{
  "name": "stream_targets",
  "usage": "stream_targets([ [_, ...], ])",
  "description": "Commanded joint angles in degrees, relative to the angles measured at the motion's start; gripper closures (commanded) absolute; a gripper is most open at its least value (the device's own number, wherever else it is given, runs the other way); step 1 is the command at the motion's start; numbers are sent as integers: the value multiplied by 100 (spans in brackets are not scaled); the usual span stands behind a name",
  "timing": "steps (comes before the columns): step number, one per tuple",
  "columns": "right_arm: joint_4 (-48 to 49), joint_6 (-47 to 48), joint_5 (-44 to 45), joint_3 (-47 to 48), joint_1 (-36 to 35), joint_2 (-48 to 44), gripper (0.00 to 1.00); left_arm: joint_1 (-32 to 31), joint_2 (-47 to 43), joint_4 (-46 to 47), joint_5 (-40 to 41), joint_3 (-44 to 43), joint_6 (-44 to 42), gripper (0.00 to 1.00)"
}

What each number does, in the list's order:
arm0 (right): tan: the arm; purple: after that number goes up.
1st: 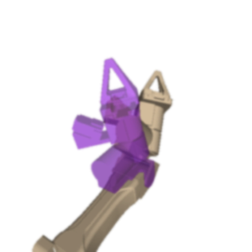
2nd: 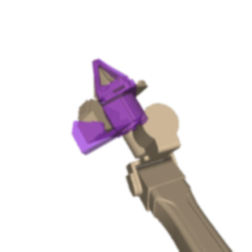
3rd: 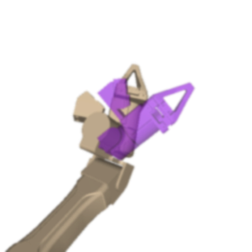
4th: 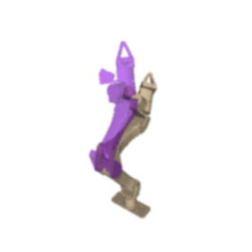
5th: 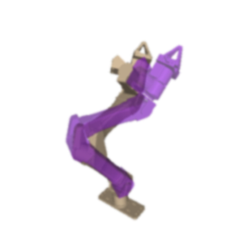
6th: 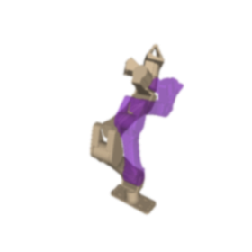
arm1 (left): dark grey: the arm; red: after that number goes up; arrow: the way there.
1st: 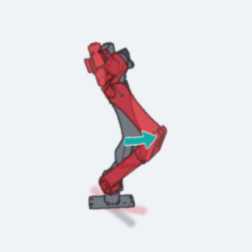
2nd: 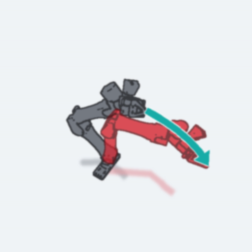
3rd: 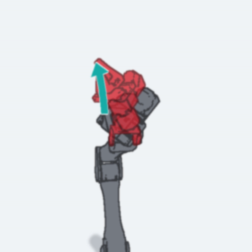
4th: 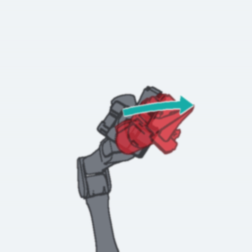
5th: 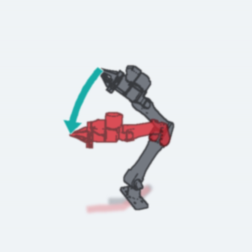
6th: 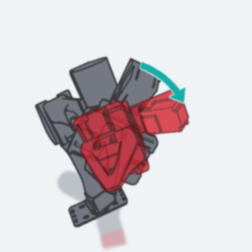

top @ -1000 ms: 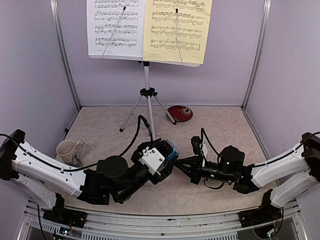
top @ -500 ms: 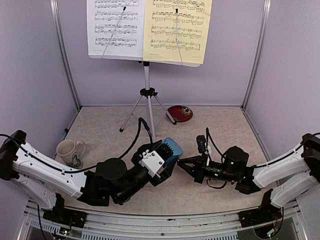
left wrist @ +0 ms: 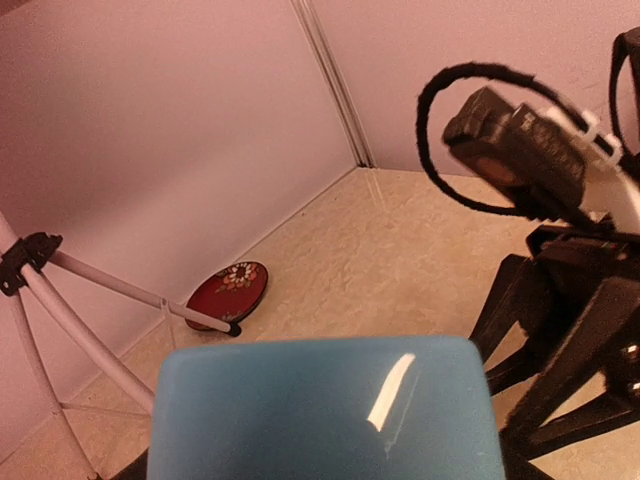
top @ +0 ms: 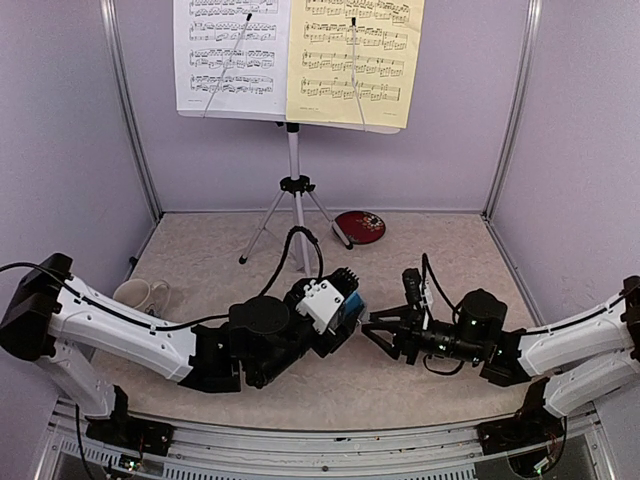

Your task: Set up the instrument practice props

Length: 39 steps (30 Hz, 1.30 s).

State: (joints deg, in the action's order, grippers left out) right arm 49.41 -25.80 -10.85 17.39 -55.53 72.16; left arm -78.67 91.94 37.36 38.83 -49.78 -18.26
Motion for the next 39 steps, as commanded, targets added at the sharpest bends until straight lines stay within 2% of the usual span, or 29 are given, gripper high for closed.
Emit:
stream_targets([
  [1,-355,-12,79,-421,37,-568,47,304,157,144,-536,-276,797,62],
  [7,-1180,-13,278,-540,41,-1353,27,573,609,111,-1213,-472,1153,62],
  [16,-2465,-12,1241,-87,71,-2029,12,616,1279,-196,-2067,-999,1560,61],
  [19,-2847,-13,1383,174,87,-2058,6,629,1368,-287,-2237,-1086,1681,57],
  [25,-3206,-206,1437,704,109,-2129,4,731,1227,-406,-2437,-934,1909,31],
  [32,-3459,-170,1439,1033,128,-2008,4,827,699,-274,-2696,-516,2054,13],
  [35,-3561,-184,1549,1141,121,-1908,4,830,470,-153,-2793,-294,2063,11],
  [39,-3731,-197,1713,1284,124,-1759,4,854,344,-141,-2863,-176,2038,15],
])
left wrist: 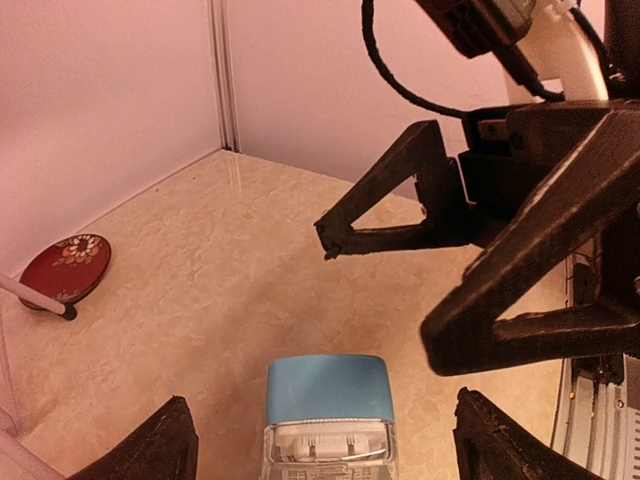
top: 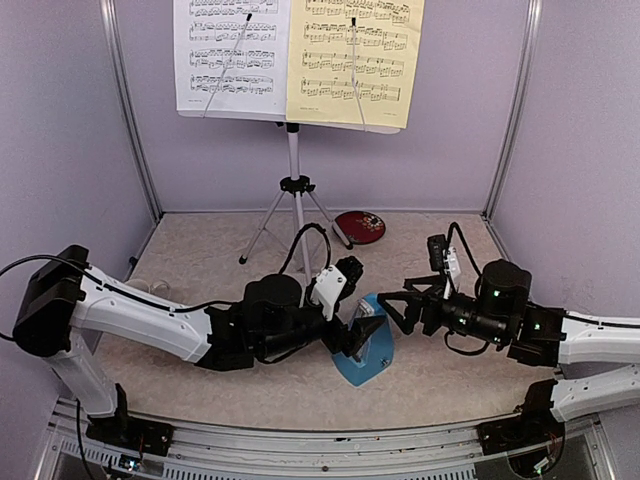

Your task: Set up the instrument practice props

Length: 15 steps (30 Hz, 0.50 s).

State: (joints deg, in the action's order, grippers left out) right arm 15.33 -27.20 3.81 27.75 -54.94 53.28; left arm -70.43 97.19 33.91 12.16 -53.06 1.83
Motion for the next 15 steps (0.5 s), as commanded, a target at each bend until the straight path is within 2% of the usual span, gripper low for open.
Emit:
stream_targets([
  [1,-367,-43,258,293,65,183,4,31,-182,197,-223,148,21,17],
  [9,-438,-27,292,528,71,578,4,82,-36,190,-370,115,74,26],
  [15,-554,-141,386,439,96,643,4,198,-3,243,-547,168,220,37],
])
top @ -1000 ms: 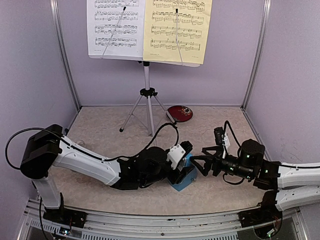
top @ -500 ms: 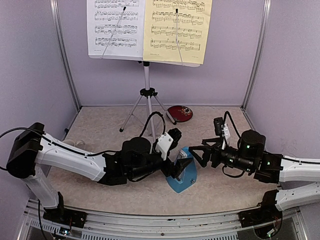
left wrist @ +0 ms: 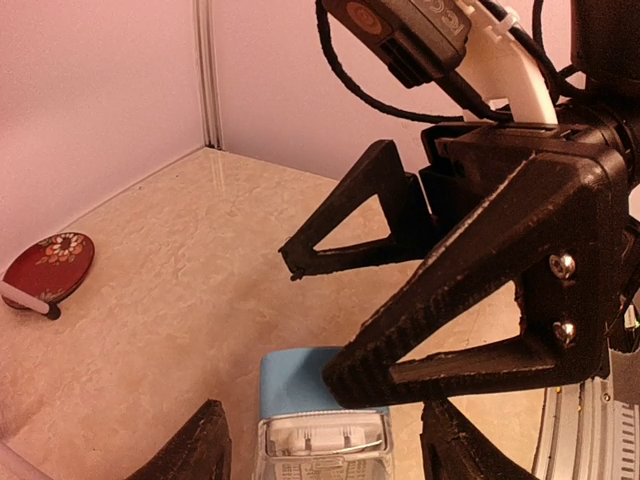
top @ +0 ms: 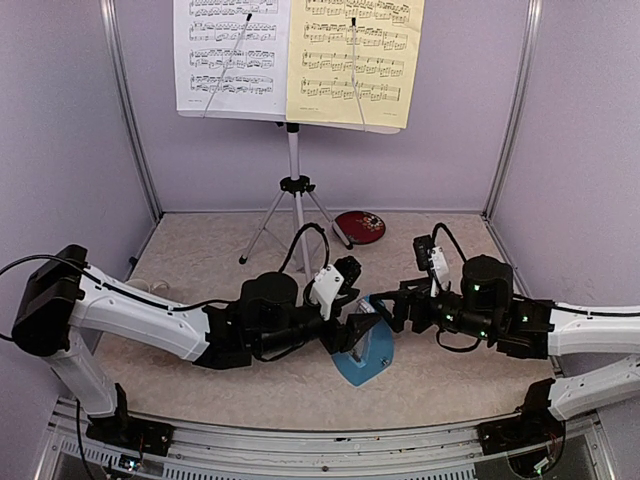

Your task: Set up the instrument practice props

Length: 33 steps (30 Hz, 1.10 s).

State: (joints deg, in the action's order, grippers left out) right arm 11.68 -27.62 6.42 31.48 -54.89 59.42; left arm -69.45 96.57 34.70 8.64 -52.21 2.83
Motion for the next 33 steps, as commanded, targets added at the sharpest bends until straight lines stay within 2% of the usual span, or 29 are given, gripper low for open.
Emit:
stream_targets([
  [1,-204,-117,131,38,96,22,4,117,69,161,-214,91,134,38],
  [8,-203,-212,133,-149,135,-35,4,169,194,156,-305,29,167,38],
  [19,-144,-207,35,-217,148,140,6,161,-17,205,-283,256,191,54],
  [33,159,-340,174,-851,214,437,6,-35,-99,901,-38,801,-135,57],
])
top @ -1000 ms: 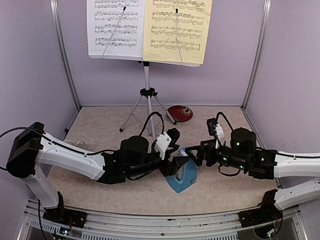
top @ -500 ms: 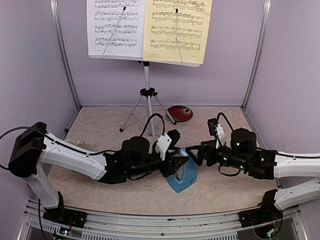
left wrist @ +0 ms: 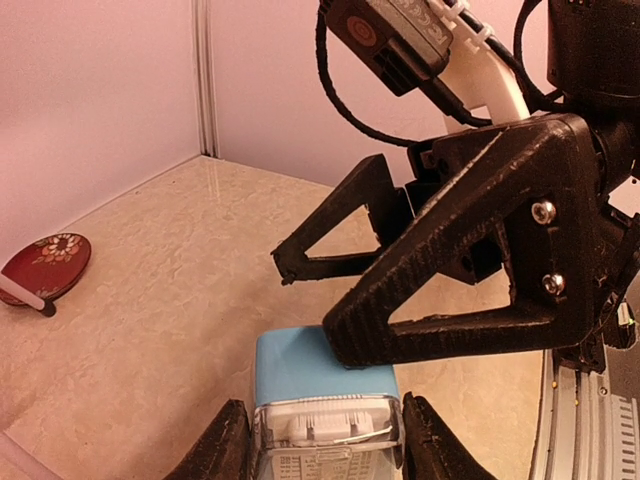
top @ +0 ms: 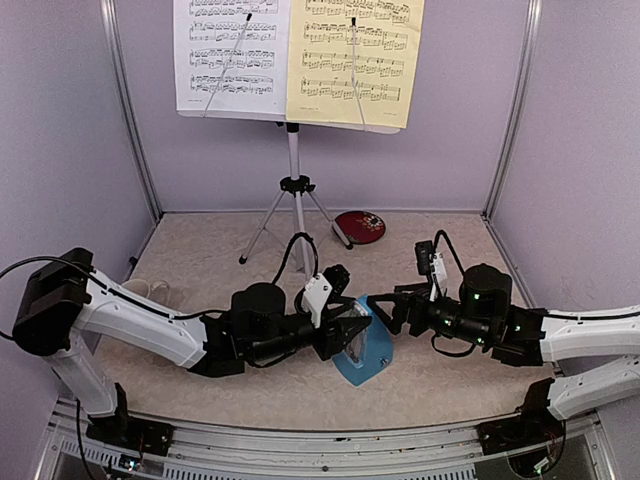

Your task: Set up the instrument practice props

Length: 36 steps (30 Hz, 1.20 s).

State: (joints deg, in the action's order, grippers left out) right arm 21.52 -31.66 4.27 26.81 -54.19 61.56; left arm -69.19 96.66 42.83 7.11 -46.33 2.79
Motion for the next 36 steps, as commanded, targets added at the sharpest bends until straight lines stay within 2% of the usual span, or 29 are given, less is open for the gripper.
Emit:
stream_targets([
  [1,-820,64,385,-405,146,231,6,-73,-110,109,109,218,-138,57],
  [11,-636,42,356,-687,242,343,6,-45,-428,708,-2,699,-118,57],
  [22,-496,26,213,-843,278,357,5,-44,-452,829,-143,787,-247,57],
  [28,-730,187,154,-605,283,-202,3,-43,-134,655,-115,466,-270,57],
  [36,-918,297,-167,157,297,-959,1,-68,213,357,-103,71,-357,56],
])
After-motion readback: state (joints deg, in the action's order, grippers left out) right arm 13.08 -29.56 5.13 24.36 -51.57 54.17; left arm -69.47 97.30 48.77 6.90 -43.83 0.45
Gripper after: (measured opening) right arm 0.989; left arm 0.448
